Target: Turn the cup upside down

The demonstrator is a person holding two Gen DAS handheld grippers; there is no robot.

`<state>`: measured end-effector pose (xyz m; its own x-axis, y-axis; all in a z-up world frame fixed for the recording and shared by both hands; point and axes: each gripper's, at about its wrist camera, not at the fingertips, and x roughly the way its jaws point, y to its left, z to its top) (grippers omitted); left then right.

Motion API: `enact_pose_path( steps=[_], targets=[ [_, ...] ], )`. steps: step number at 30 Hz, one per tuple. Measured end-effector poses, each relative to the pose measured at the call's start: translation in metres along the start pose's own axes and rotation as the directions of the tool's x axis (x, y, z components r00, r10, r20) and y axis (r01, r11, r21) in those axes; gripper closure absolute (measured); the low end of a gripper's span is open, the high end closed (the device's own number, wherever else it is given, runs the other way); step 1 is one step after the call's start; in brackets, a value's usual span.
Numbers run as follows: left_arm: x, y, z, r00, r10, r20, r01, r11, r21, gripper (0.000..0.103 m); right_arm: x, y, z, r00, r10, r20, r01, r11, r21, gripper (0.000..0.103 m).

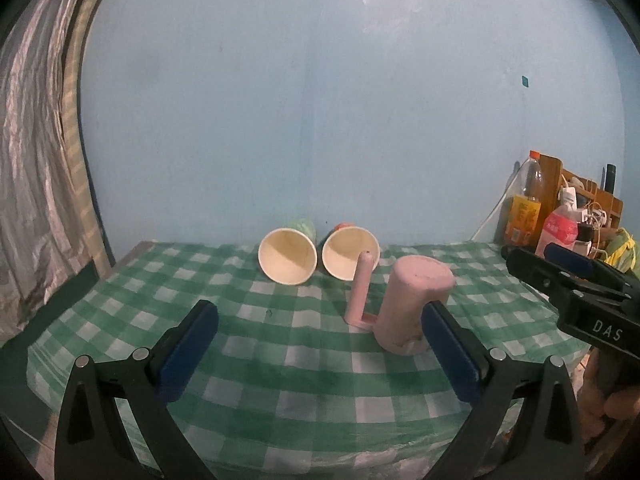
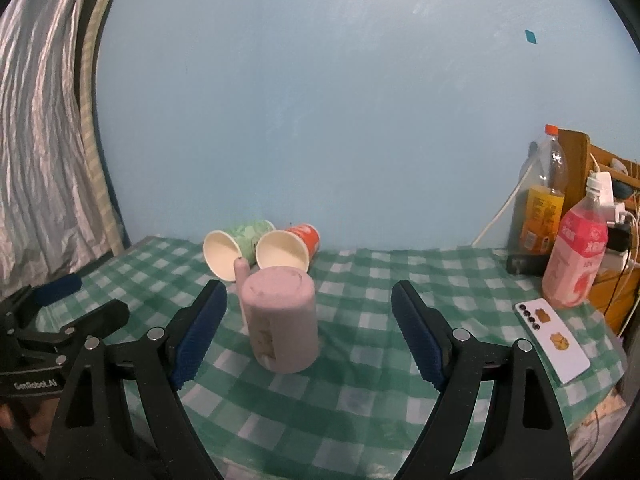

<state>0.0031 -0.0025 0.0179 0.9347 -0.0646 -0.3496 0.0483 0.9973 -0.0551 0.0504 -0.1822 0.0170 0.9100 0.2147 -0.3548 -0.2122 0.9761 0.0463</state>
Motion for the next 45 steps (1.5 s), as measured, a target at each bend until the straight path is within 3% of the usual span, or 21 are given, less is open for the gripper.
enact_pose_path(
  steps=[25, 45],
  targets=[
    [-0.004, -0.009, -0.002, 0.998, 0.063, 0.001, -0.063, 0.996, 0.066, 0.0, 0.0, 0.009, -0.005, 1.0, 0.009, -0.022, -0.009, 1.0, -0.013, 0.019],
    [0.003, -0.01, -0.004, 0.998, 0.051, -0.033, -0.049, 0.996, 0.077, 0.0, 0.001, 0.01, -0.006, 1.0, 0.008, -0.027, -0.008, 1.0, -0.014, 0.019]
  ],
)
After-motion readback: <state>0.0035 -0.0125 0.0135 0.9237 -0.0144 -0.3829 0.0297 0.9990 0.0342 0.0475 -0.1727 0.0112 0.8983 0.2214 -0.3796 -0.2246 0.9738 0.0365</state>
